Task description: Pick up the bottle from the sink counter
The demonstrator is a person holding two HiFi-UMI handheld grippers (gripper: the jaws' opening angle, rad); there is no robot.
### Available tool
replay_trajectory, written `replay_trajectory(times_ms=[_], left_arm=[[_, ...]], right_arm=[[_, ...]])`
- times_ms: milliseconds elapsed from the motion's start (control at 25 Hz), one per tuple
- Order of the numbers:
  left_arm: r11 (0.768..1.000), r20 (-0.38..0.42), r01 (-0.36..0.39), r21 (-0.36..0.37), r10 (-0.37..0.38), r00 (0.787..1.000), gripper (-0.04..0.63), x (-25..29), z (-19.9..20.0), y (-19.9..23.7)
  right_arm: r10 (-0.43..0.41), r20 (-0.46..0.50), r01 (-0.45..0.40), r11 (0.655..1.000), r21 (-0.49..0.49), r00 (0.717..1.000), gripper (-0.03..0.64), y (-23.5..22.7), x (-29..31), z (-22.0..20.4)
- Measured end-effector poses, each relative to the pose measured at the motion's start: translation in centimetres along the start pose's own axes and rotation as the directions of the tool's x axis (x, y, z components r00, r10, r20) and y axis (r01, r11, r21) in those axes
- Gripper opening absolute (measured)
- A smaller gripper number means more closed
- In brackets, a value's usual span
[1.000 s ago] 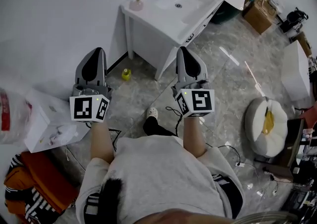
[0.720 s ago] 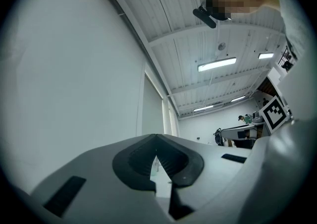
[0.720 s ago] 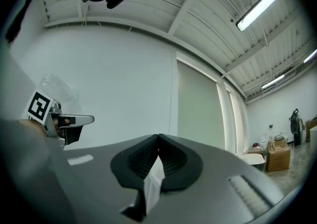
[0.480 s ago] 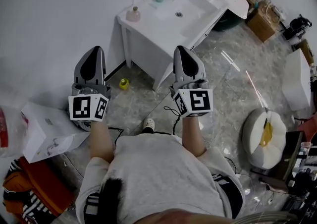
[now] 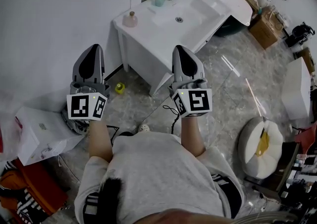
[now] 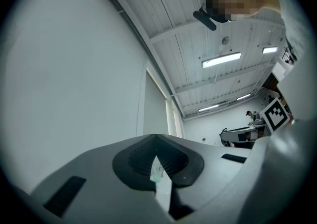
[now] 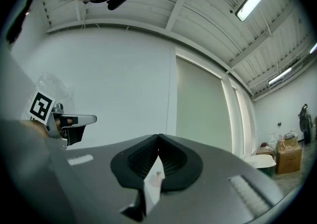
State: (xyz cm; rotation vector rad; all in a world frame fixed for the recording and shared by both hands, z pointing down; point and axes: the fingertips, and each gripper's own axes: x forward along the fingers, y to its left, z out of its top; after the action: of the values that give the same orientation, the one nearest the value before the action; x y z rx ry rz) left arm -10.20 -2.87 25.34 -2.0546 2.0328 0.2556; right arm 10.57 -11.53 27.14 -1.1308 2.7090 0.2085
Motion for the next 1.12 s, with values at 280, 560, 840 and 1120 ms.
replay_trajectory(times_ms=[280,560,840,1120], left_arm=[[1.000,-0.029,0.008,0.005,-0.008,1.000,0.008,2.0,-1.4,-0.6],[0.999,-0.029,0.031,0.006,-0.031,0.999,0.008,4.7,-2.4,0.3],[0.997,-0.027,0.073,-0.007,-0.073,0.997,0.008,9.0,-4.1,2.7],[0.991,-0.036,0.130,-0.032,-0.131,0.991,0.008,14.7,-6.3,6.3]], right_arm=[[0.009,0.002,-0.009,0.999,0.038,1.000,0.011,-1.6,1.8,-1.6],[0.002,0.006,-0.002,0.998,0.055,1.000,0.011,-2.6,4.3,-2.6],[-0.028,-0.001,0.028,0.999,0.038,1.000,0.011,-3.5,8.8,-3.7],[-0.078,-0.003,0.078,0.997,0.028,0.997,0.011,-4.7,14.9,-5.0]])
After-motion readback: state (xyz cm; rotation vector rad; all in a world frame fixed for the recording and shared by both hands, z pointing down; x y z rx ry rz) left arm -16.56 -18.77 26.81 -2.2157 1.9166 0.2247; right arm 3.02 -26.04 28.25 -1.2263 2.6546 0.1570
